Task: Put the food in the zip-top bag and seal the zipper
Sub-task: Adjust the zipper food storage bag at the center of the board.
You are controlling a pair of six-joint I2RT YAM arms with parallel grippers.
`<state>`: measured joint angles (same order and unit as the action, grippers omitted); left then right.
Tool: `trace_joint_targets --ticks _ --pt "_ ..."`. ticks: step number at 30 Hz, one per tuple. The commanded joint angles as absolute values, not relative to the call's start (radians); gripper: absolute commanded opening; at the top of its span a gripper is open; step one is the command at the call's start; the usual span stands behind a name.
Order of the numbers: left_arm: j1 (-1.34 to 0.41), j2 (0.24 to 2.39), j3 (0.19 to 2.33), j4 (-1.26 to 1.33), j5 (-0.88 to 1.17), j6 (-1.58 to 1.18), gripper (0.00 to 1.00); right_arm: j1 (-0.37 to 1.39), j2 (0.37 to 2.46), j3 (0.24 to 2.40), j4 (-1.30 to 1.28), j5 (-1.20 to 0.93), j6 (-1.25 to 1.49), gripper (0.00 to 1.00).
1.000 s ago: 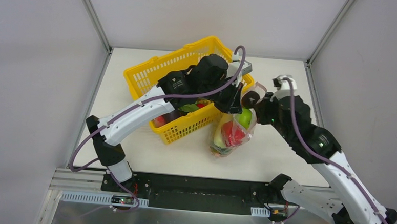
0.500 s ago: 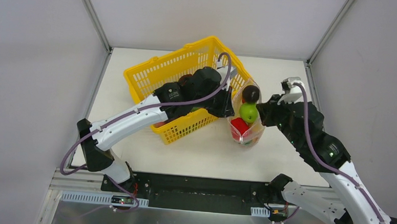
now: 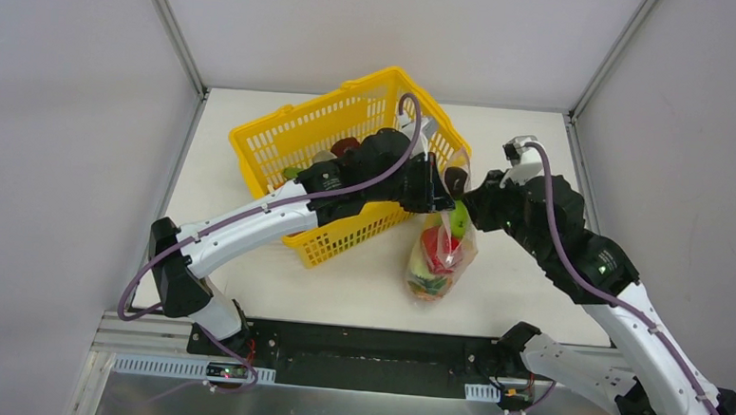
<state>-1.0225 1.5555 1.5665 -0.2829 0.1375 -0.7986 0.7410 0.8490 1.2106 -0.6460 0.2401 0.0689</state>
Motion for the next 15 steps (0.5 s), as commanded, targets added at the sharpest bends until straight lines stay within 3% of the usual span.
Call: trace_joint_targets --ticks 1,6,13,15 --pt "-1.032 1.505 1.586 -0.195 0.104 -0.899 0.00 0.741 0.843 1.269 -0.623 0.127 0.072 0.13" --pt "-1.032 1.505 1.534 -0.173 0.056 -0.949 0.00 0.740 0.865 1.258 -0.655 0.148 0.098 0.28" --pt "-1.032 1.524 1.522 -0.157 0.022 -0.952 0.00 0.741 0.812 1.350 -0.779 0.210 0.174 0.69" --pt "-1.031 1.523 1.511 -0.146 0.007 -0.957 0.00 0.741 0.769 1.396 -0.812 0.207 0.186 0.75"
